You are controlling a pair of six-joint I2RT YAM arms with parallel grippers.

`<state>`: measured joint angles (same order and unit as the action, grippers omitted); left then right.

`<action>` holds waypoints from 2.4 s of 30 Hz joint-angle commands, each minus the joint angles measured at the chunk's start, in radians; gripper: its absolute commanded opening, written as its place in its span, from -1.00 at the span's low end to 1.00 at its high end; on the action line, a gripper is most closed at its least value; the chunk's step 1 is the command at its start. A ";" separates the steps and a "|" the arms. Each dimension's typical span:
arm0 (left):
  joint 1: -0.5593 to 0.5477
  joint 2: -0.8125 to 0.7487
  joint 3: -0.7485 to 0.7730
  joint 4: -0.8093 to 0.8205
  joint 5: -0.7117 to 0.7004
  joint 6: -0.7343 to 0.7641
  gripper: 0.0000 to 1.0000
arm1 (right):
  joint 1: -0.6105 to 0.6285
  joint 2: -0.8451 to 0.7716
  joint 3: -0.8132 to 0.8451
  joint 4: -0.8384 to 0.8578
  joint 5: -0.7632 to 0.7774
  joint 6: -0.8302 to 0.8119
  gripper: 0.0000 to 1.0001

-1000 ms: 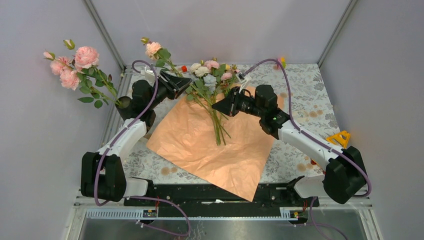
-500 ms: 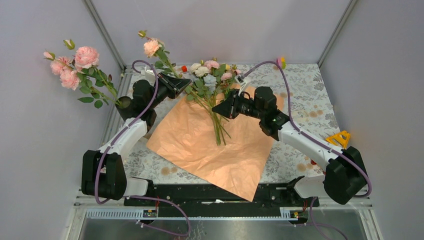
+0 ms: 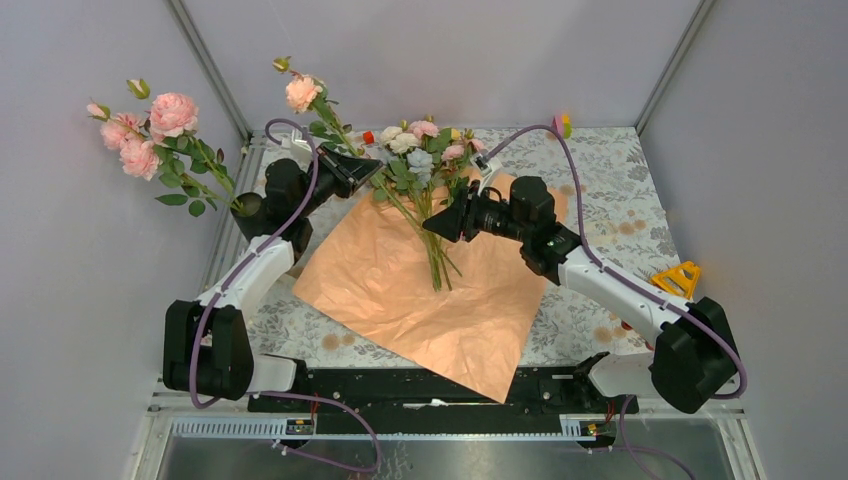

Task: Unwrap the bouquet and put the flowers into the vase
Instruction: Pick up the fake flower from the wrapping paper, then insert the fake flower into the vase.

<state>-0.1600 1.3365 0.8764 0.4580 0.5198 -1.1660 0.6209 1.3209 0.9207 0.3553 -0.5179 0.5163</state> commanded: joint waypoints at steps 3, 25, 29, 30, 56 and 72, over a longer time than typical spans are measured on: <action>0.010 -0.064 0.077 -0.025 -0.006 0.178 -1.00 | 0.012 -0.058 -0.002 0.031 -0.002 -0.034 0.26; 0.126 -0.217 0.733 -1.025 -0.060 1.204 -1.00 | -0.391 -0.197 -0.128 -0.185 0.108 -0.109 0.92; 0.138 -0.235 0.785 -1.078 -0.243 1.267 -1.00 | -0.483 -0.207 -0.135 -0.201 0.065 -0.122 0.93; 0.150 -0.239 0.789 -1.078 -0.271 1.278 -1.00 | -0.496 -0.208 -0.138 -0.201 0.060 -0.124 0.93; 0.499 -0.219 0.607 -0.617 -0.032 1.229 -1.00 | -0.533 -0.220 -0.187 -0.131 0.001 -0.087 0.92; 0.569 -0.254 0.304 -0.463 0.004 1.180 -1.00 | -0.533 -0.222 -0.216 -0.074 -0.057 -0.078 0.89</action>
<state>0.3988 1.1137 1.2091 -0.1085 0.4980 0.0368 0.0925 1.1210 0.7078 0.2283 -0.5446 0.4358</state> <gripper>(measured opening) 0.058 0.946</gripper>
